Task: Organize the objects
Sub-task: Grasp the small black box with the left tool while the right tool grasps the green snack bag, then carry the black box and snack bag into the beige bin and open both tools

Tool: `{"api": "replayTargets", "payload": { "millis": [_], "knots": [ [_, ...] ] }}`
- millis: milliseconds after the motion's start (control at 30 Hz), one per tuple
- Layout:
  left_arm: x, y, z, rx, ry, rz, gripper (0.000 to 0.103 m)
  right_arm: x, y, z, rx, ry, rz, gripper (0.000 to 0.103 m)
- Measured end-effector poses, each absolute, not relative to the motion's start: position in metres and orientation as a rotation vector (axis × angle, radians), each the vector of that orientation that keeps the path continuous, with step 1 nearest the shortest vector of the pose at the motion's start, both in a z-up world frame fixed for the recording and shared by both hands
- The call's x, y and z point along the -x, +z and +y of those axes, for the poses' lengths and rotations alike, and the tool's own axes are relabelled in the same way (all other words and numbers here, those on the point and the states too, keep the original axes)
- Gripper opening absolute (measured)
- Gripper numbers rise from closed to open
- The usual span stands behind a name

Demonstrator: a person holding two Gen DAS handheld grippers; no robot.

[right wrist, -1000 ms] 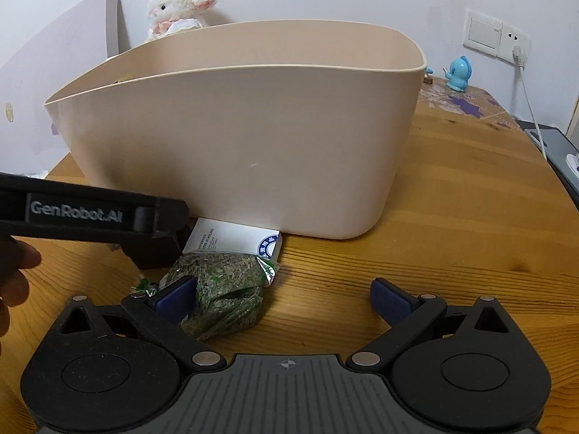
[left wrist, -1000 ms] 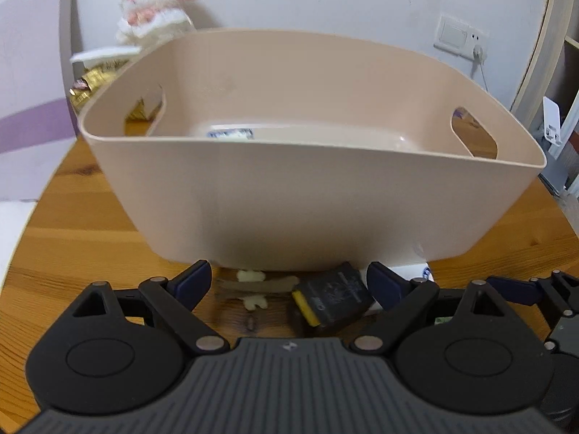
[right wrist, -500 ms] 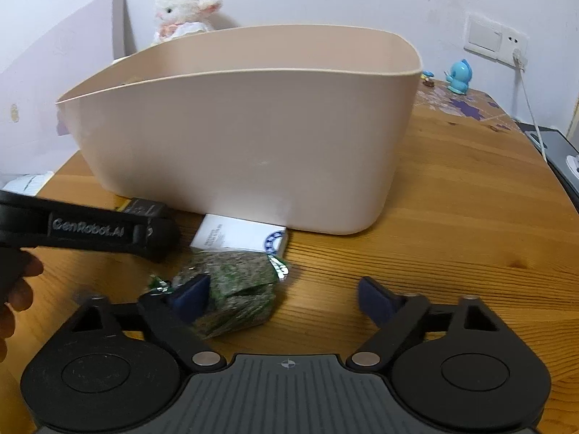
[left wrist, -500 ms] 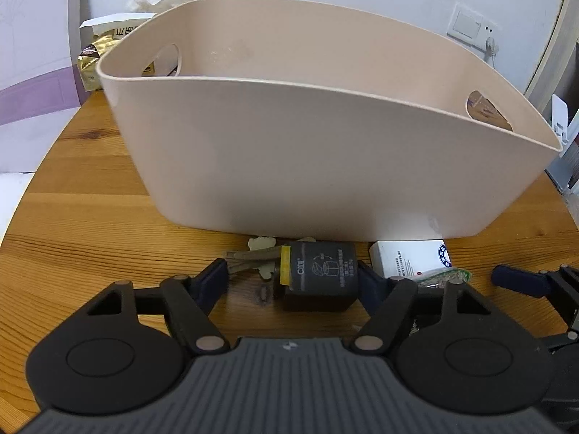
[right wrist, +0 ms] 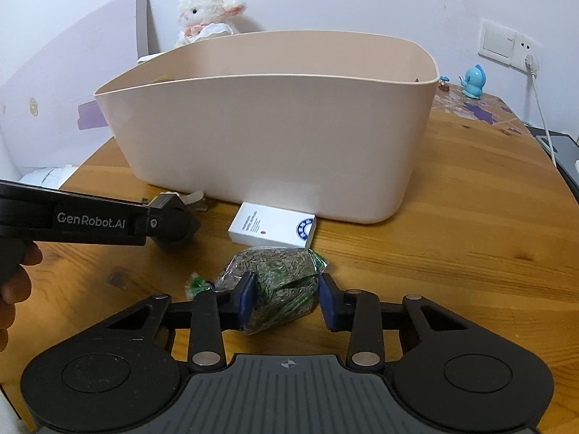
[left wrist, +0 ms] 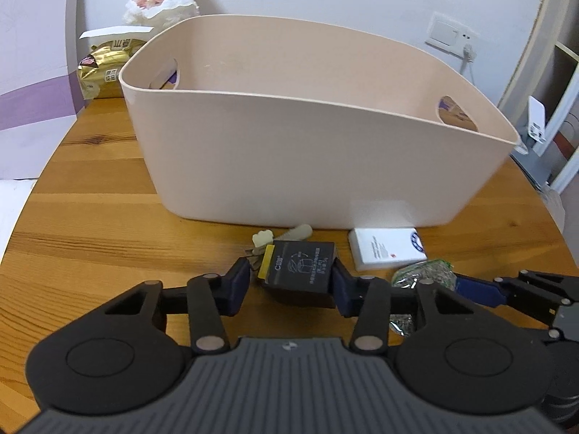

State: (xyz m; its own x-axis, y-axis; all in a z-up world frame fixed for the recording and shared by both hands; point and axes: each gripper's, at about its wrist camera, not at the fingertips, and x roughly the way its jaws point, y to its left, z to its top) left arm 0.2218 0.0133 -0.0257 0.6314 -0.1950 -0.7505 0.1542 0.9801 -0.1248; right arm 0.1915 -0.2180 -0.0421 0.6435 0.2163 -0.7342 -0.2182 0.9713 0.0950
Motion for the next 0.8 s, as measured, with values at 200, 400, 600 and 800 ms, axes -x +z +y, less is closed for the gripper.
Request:
{"api": "replayTargets", "payload": {
  "millis": [200,400,600,800],
  "knots": [
    [-0.209,-0.031,0.009,0.029,-0.251,0.859,0.047,-0.181,-0.042,-0.221,-0.003,0.242,0.835,0.034],
    [-0.205,-0.034,0.003,0.017,-0.249,0.870,0.048,-0.174,-0.042,-0.228,-0.018,0.228,0.837,0.034],
    [-0.200,-0.044,0.001,0.029,-0.254,0.887,0.051,-0.174,-0.043,-0.234,-0.034,0.221,0.835,0.034],
    [-0.194,-0.044,0.001,0.012,-0.248,0.892,0.047,-0.174,-0.042,-0.234,-0.036,0.219,0.835,0.034]
  ]
}}
